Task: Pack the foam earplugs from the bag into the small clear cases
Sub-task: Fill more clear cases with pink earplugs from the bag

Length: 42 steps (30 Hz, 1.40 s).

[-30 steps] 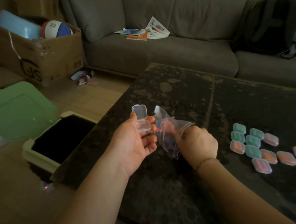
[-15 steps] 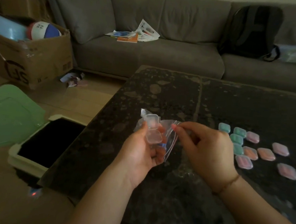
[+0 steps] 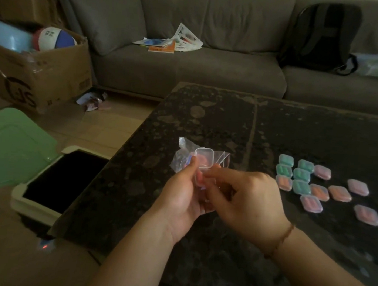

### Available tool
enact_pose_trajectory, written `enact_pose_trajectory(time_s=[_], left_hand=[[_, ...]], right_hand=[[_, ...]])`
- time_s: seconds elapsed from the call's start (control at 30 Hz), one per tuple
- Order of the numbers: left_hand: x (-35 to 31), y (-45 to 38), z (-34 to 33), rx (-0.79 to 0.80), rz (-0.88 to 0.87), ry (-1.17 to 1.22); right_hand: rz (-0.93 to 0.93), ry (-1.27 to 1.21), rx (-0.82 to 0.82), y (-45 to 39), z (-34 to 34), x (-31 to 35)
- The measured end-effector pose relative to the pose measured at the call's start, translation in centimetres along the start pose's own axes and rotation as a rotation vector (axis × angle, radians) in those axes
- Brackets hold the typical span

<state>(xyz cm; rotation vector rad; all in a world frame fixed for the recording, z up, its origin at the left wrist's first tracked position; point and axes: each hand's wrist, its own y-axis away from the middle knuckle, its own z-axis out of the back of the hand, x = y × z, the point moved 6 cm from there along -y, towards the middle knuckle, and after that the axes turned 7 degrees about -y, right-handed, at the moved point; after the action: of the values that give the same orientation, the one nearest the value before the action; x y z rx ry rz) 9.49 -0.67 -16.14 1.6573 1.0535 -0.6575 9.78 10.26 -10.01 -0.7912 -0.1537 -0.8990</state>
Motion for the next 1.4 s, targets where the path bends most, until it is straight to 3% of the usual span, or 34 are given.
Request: enact_pose_trajectory(time_s=[0.17,0.27,0.33,0.4,0.53,0.83,1.17,1.3,1.4], left_hand=[[-0.4,0.0,0.5,-0.040,-0.038,0.026],[-1.0,0.0,0.9,-0.061,-0.057,0.147],[-1.3,0.1,1.3,-0.098,-0.072,0.231],[-1.5,0.1,1.7,-0.147,-0.076,0.287],[-1.9,0.1,2.1,-0.173,-0.078,0.291],[-2.5,0.1,2.9,-0.180,-0.074,0.324],[-2.5,-0.3,3.1,-0.186,-0.073,0.328],[-2.4,-0.4,3.3,-0.210,-0.065,0.327],[-2.1,-0.4,2.9,-0.217,-0.054,0.287]], right_hand=[[-0.251,-0.192,-0.188,0.2,1.2,-3.2],[-0.345,-0.111,-0.235,0.5,1.3,-4.9],[-0.397,-0.004,-0.156,0.7,0.6,-6.0],[-0.439,0.130,0.021,0.6,-0.9,-6.9],[-0.419,0.196,0.177,-0.6,-3.2,-7.3],[-0.465,0.204,0.213,-3.1,-7.4,-8.2],[-0.500,0.164,0.107,-3.5,-7.6,-8.9],[-0.439,0.077,-0.009,-2.4,-5.9,-8.5],[-0.452,0.031,-0.003,-1.0,-3.5,-8.1]])
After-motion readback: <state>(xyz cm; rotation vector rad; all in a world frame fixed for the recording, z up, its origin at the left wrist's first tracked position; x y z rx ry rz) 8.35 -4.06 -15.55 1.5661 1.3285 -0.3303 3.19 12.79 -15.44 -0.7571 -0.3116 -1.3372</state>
